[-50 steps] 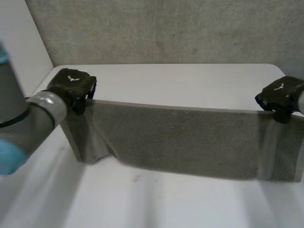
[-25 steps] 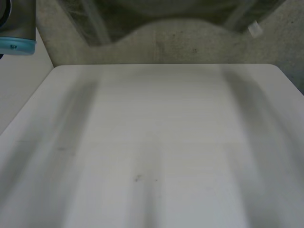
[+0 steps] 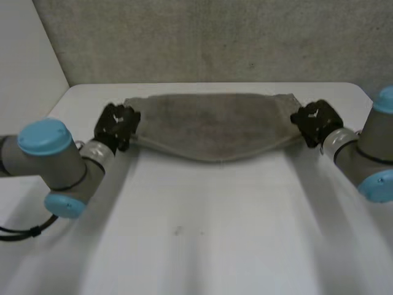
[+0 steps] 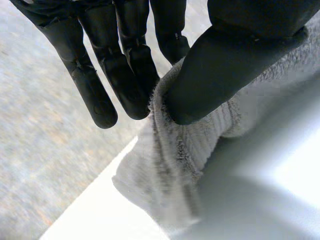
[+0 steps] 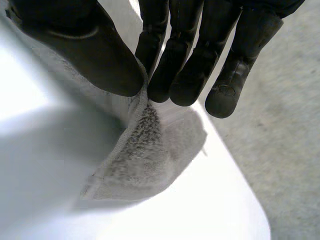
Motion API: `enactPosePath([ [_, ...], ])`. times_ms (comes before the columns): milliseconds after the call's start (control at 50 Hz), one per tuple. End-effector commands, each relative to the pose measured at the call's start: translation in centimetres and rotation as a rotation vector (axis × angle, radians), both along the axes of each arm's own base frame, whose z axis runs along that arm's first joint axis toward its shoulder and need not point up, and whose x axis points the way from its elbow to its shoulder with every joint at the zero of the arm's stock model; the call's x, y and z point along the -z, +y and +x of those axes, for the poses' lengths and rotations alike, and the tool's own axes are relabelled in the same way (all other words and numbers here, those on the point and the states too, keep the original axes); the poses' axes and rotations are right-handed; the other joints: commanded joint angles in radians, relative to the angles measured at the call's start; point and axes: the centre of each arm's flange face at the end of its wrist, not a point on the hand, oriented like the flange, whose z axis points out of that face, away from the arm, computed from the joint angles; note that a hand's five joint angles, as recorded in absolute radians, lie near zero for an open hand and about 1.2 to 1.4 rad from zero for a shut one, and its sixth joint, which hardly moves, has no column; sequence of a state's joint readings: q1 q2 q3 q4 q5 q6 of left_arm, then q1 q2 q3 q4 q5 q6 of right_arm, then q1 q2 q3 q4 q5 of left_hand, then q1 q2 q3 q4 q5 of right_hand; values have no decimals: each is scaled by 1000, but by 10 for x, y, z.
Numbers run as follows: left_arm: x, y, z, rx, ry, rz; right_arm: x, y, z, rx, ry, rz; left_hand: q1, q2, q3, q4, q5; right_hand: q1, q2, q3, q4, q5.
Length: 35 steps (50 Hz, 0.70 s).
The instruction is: Fold the towel.
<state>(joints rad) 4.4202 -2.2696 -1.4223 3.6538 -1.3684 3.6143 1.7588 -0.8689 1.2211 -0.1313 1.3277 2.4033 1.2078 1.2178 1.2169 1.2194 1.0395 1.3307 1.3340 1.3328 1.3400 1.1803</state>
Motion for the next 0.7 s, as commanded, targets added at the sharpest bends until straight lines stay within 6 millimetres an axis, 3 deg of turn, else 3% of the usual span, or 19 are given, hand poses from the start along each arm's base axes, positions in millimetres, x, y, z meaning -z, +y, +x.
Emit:
enactPosePath([
  [20, -10, 12, 12, -19, -80, 23, -21, 18, -10, 13, 33, 24, 188, 178, 179, 177, 182, 66, 62, 63, 56, 41],
  [80, -17, 18, 13, -17, -84, 31, -28, 25, -13, 15, 39, 33, 188, 178, 179, 177, 182, 66, 62, 63, 56, 41],
  [140, -31, 32, 18, -17, -93, 41, -40, 43, -17, 11, 62, 70, 188, 178, 179, 177, 182, 66, 62, 63, 56, 41],
  [180, -43, 54, 24, -15, -110, 73, -52, 64, -23, 2, 108, 113, 188, 178, 179, 177, 182, 66, 62, 63, 56, 41],
  [200, -43, 54, 24, -15, -110, 73, -52, 64, -23, 2, 108, 114, 188, 178, 179, 177, 182, 66, 62, 63, 56, 41],
  [240, -50, 83, 31, -8, -138, 141, -56, 82, -41, 11, 177, 184, 188, 178, 179, 177, 182, 66, 62, 63, 56, 41],
  [300, -54, 99, 35, -5, -154, 178, -57, 94, -50, 10, 229, 226, 188, 178, 179, 177, 182, 66, 62, 63, 56, 41],
  [340, -65, 133, 45, -1, -171, 244, -63, 120, -60, -13, 311, 291, 188, 178, 179, 177, 182, 66, 62, 63, 56, 41],
  [360, -65, 133, 45, -1, -171, 245, -63, 120, -60, -13, 311, 291, 188, 178, 179, 177, 182, 66, 62, 63, 56, 41],
  [400, -80, 163, 54, 1, -173, 252, -83, 142, -69, -13, 362, 266, 188, 178, 179, 177, 182, 66, 62, 63, 56, 41],
  [440, -85, 172, 56, 2, -167, 235, -90, 147, -73, -10, 366, 238, 188, 178, 179, 177, 182, 66, 62, 63, 56, 41],
  [520, -95, 176, 57, 6, -149, 177, -93, 146, -75, -18, 343, 205, 188, 178, 179, 177, 182, 66, 62, 63, 56, 41],
  [580, -95, 168, 53, 21, -137, 145, -94, 139, -74, -39, 314, 172, 188, 178, 179, 177, 182, 66, 62, 63, 56, 41],
  [640, -82, 132, 43, 19, -139, 141, -68, 112, -72, -29, 293, 186, 188, 178, 179, 177, 182, 66, 62, 63, 56, 41],
  [660, -82, 132, 43, 18, -139, 141, -68, 112, -72, -29, 293, 186, 188, 178, 179, 177, 182, 66, 62, 63, 56, 41],
  [700, -74, 110, 31, 30, -144, 151, -55, 87, -75, 17, 309, 168, 188, 178, 179, 177, 182, 66, 62, 63, 56, 41],
])
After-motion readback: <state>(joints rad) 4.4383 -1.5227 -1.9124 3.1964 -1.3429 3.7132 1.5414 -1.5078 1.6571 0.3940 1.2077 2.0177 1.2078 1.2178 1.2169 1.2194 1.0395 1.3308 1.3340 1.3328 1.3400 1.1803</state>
